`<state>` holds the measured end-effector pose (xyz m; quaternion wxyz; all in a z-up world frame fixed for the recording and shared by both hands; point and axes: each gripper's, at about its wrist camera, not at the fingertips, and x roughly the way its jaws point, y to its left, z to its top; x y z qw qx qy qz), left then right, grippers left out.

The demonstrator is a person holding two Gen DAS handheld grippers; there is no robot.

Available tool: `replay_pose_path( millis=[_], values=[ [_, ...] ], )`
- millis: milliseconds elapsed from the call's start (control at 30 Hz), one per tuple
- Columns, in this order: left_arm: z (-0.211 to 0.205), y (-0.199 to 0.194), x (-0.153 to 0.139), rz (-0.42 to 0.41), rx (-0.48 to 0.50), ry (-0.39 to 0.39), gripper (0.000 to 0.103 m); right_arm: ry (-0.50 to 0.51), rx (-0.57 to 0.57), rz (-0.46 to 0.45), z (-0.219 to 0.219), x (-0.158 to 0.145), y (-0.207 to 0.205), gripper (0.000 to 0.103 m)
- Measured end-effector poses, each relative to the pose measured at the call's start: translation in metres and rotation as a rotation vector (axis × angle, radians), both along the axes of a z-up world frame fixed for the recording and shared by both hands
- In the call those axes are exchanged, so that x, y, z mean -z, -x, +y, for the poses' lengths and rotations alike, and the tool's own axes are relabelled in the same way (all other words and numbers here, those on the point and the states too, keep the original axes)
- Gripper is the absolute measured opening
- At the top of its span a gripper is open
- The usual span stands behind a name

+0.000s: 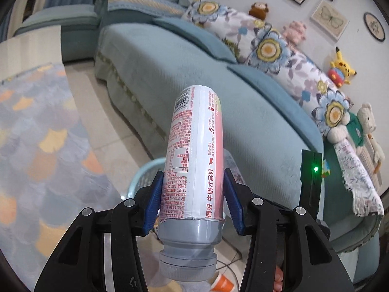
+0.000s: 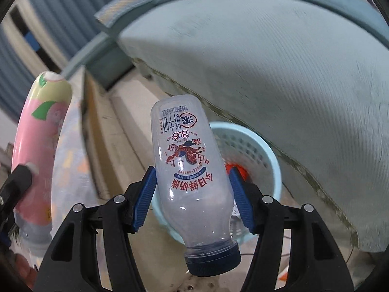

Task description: Collect trash

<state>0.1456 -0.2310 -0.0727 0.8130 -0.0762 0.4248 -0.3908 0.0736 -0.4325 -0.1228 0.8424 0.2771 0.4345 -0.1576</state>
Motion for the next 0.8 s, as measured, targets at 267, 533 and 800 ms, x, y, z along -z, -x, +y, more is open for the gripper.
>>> replay_pose_path(
  millis=[267, 533, 800],
  values=[
    [-0.016, 0.005, 0.008, -0.041, 0.064, -0.028, 0.057, -0.023, 0.034, 0.011, -0.014, 0.013, 0.000, 0.059],
    [-0.001, 0.017, -0.012, -0.097, 0.055, 0.021, 0.065, 0.023, 0.012, -0.031, -0.006, 0.003, 0.008, 0.059],
    [0.030, 0.056, -0.058, -0.285, -0.039, 0.017, 0.079, 0.167, -0.029, -0.138, 0.025, -0.055, 0.038, 0.064]
  ],
)
